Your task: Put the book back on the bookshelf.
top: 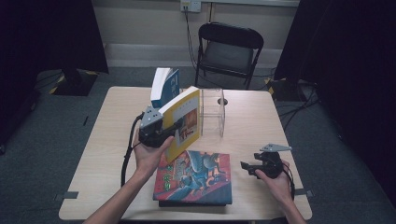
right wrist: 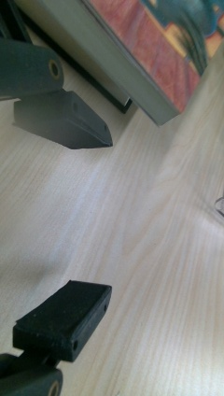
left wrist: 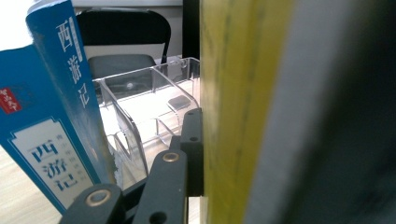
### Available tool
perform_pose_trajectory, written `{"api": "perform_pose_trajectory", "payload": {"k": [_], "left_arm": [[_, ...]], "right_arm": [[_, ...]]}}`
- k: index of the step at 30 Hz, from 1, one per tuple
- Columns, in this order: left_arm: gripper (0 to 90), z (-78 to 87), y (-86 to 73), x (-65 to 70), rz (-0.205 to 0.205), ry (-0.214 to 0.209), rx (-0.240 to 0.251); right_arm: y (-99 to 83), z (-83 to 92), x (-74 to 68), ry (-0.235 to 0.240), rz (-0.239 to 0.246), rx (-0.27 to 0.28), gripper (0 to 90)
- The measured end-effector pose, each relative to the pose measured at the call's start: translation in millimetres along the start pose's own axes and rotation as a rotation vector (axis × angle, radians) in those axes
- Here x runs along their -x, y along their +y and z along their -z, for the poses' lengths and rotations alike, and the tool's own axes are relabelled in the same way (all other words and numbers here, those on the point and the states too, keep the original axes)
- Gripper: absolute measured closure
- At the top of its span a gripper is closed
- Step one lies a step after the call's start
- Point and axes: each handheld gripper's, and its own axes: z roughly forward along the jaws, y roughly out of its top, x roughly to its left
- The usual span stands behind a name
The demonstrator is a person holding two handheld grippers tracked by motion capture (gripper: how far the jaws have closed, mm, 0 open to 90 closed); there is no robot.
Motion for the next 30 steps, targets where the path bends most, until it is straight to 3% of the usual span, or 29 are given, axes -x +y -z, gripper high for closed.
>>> {"api": "perform_pose_trajectory", "payload": {"k": [2, 5, 10, 12, 17, 19, 24, 27, 30], "left_arm": [[75.8, -4.9, 3.3, -5.3, 0.006, 0.002, -0.003], [75.8, -13.2, 8.0, -8.7, 0.002, 0.051, -0.008], [75.8, -26.1, 12.0, -10.7, 0.014, 0.084, -0.008], [75.8, -30.9, 10.2, -8.3, -0.007, 0.114, 0.003], [75.8, -42.7, 9.5, -9.7, 0.005, 0.121, -0.013], [75.8, -46.9, 10.2, -9.6, -0.007, 0.138, -0.016], [75.8, -55.2, 14.1, -14.8, 0.028, 0.162, -0.001], [75.8, -60.2, 16.3, -16.7, 0.026, 0.171, 0.001], [75.8, -66.1, 17.5, -16.1, 0.018, 0.168, -0.006]], "right_arm": [[-0.7, -3.4, -0.9, -0.007, 0.012, -0.022, 23.3], [-2.3, -8.9, -2.8, -0.022, 0.038, -0.047, 23.6], [-4.2, -14.4, -3.9, -0.036, 0.054, -0.064, 23.7], [-4.7, -15.6, -3.7, -0.035, 0.056, -0.068, 23.7], [-6.4, -17.1, -4.2, -0.038, 0.061, -0.074, 23.5], [-7.9, -19.0, -3.9, -0.038, 0.061, -0.084, 21.3], [-12.8, -22.2, -8.3, -0.060, 0.105, -0.053, 17.0], [-16.2, -24.6, -8.6, -0.056, 0.108, -0.016, 14.8], [-16.2, -24.6, -8.6, -0.056, 0.109, -0.016, 14.8]]}}
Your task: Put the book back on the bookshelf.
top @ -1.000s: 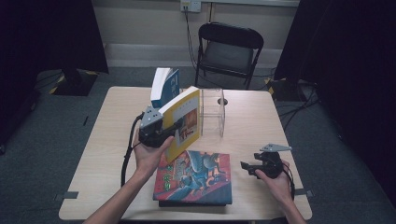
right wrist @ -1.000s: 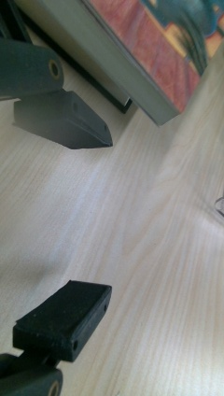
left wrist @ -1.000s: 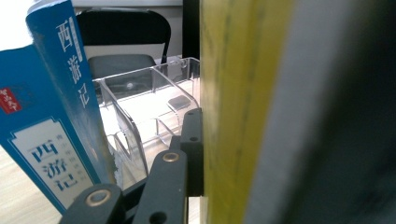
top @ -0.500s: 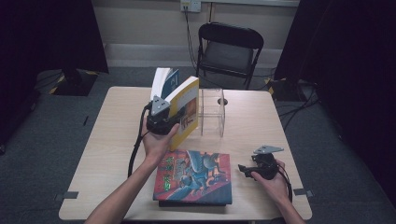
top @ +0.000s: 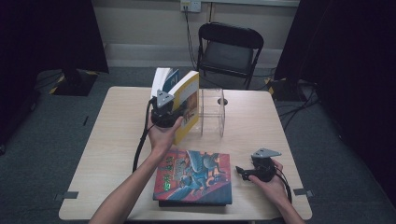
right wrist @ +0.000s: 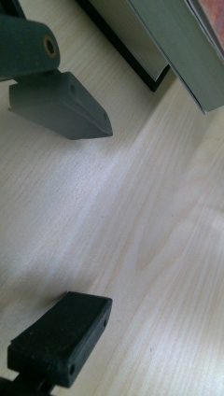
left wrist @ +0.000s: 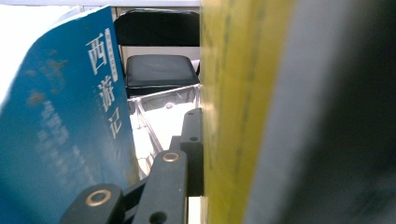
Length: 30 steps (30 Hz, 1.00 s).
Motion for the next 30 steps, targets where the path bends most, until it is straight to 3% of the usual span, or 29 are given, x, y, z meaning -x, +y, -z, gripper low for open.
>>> {"api": "perform_pose_trajectory", "payload": {"k": [3, 8, 11, 13, 19, 30], "left_arm": [[75.8, -6.2, 1.5, 1.1, -0.019, 0.005, 0.001], [75.7, -18.4, 1.1, 0.0, -0.001, 0.015, 0.009], [75.7, -22.7, 2.4, 1.7, -0.011, 0.009, -0.002], [75.7, -29.8, 2.0, 3.6, -0.013, 0.027, 0.013], [75.7, -39.0, -2.3, 4.8, -0.062, 0.043, 0.013], [75.6, -44.8, -22.1, 8.8, -0.048, 0.054, 0.005]], "right_arm": [[0.0, 0.0, 0.0, 0.000, 0.000, 0.000, 14.8], [0.0, 0.0, -0.1, 0.000, 0.000, 0.000, 14.8], [0.0, 0.0, 0.0, 0.000, 0.000, 0.000, 14.8], [0.0, 0.0, -0.1, 0.000, -0.001, 0.000, 14.8], [0.0, 0.0, -0.1, 0.000, -0.001, 0.000, 14.8], [-0.1, 0.0, -0.1, 0.000, -0.001, 0.000, 14.8]]}}
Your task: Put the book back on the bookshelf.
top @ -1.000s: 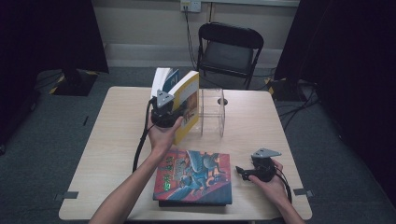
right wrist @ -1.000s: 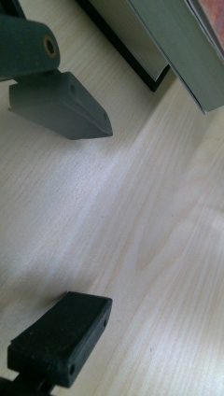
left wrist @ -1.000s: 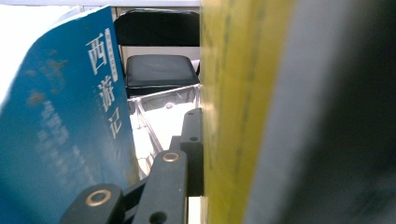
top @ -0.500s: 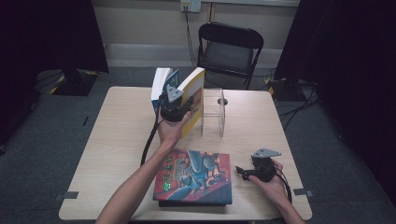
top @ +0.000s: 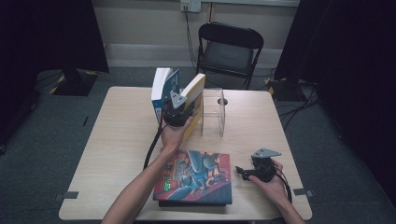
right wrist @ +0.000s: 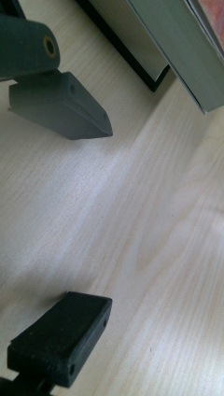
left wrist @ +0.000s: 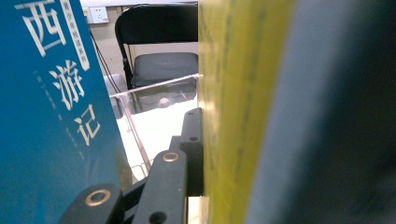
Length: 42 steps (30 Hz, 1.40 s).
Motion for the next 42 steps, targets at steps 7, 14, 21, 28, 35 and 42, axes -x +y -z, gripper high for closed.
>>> {"api": "perform_pose_trajectory", "payload": {"k": [7, 14, 21, 28, 35, 42], "left_arm": [[75.4, -3.1, -13.3, -2.5, 0.008, -0.013, -0.014], [74.6, -3.1, -23.9, -0.8, -0.001, -0.021, -0.018], [69.4, 6.7, -27.1, -1.0, -0.001, -0.059, -0.025], [64.4, 13.8, -29.5, -3.7, -0.001, -0.080, -0.047], [55.0, 17.5, -27.7, -1.2, -0.028, -0.082, -0.068], [51.1, 24.1, -24.6, -2.4, -0.022, -0.108, -0.063]], "right_arm": [[0.0, 0.0, 0.0, 0.000, 0.000, 0.000, 14.9], [0.0, 0.0, 0.0, -0.001, 0.000, 0.000, 14.8], [0.0, 0.0, 0.0, -0.001, 0.000, 0.000, 14.8], [0.0, 0.0, 0.0, -0.001, 0.000, 0.000, 14.8], [0.0, 0.0, -0.1, -0.001, 0.000, 0.000, 14.9], [0.0, 0.0, -0.1, -0.001, 0.000, 0.000, 14.9]]}}
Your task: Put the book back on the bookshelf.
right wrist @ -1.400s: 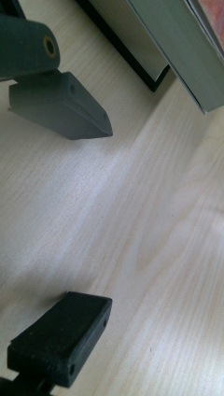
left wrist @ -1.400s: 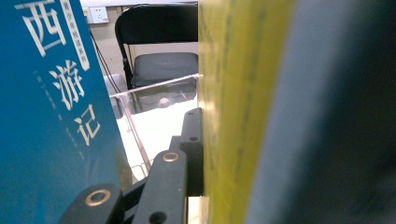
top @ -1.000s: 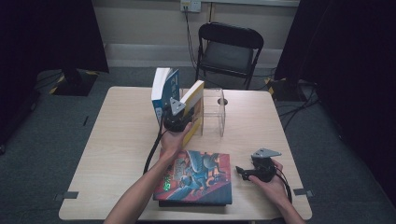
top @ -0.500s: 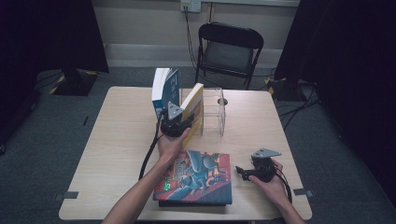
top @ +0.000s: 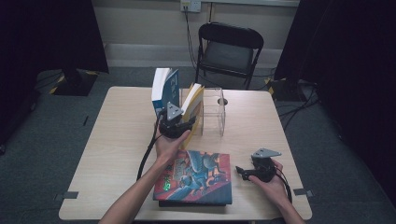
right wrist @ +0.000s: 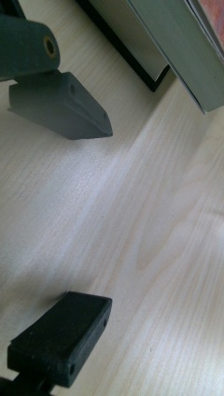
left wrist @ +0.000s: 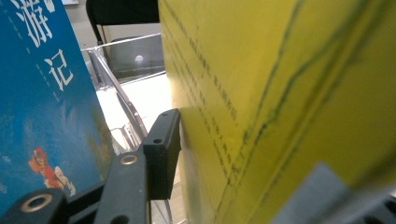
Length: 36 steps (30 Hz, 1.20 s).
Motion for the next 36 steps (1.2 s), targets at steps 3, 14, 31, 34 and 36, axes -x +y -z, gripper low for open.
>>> {"api": "perform_pose_trajectory", "payload": {"k": [3, 14, 31, 34, 36], "left_arm": [[50.1, 3.9, 2.3, 1.1, 0.007, -0.015, 0.008], [49.2, 22.2, 15.2, 0.3, 0.016, -0.043, 0.050], [51.0, 44.4, 45.6, -2.1, -0.012, -0.053, 0.050], [52.7, 43.9, 50.7, -1.8, -0.020, -0.056, 0.013], [55.5, 42.0, 55.5, -3.9, -0.009, -0.076, -0.029]], "right_arm": [[0.0, 0.0, 0.0, 0.000, 0.000, 0.000, 14.9], [0.0, -0.1, -1.0, 0.004, 0.004, 0.001, 14.9], [0.0, -0.1, -1.0, 0.004, 0.004, 0.001, 14.9], [0.0, -0.1, -1.1, 0.004, 0.004, 0.001, 14.9], [0.1, -0.1, -1.1, 0.004, 0.004, 0.000, 14.9]]}}
